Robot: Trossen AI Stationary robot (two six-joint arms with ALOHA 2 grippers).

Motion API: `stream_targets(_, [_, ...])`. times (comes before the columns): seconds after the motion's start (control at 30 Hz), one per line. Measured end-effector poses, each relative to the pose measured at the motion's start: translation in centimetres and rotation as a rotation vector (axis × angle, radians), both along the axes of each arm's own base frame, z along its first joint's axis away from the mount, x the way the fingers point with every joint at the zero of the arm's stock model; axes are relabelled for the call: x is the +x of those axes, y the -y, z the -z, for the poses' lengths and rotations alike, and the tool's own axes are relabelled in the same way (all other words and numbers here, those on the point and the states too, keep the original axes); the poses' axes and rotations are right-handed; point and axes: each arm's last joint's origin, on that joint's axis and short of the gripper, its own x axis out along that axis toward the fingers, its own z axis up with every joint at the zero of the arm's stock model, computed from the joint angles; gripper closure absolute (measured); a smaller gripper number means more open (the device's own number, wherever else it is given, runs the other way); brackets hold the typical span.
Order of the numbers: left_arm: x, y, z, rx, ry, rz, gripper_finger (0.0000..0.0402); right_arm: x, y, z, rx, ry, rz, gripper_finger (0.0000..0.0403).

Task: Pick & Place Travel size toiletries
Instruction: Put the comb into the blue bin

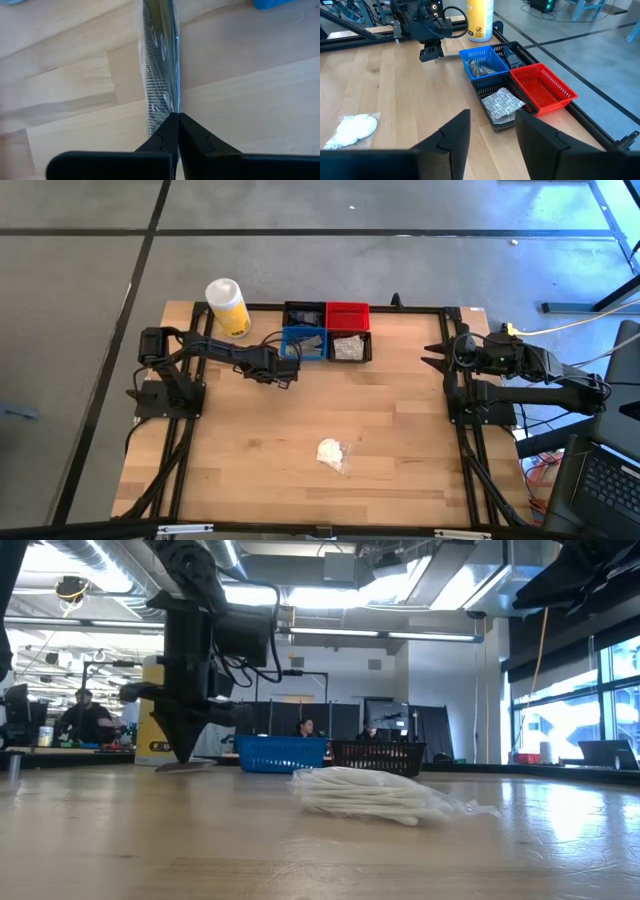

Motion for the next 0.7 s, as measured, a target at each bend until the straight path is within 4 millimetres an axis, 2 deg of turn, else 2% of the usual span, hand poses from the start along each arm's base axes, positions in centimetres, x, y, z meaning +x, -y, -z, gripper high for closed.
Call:
stream_targets(0.43, [-0.2,0.0,-0.3,0.018,-0.015,0.001,0.0400,0.0,0.0,0.0,0.000,0.000,0.000,0.0222])
stream_targets(0.7, [-0.9,0.1,-2.8,0.071,0.064,0.001,0.0400,0.0,0.0,0.0,0.000,0.000,0.000,0.0215])
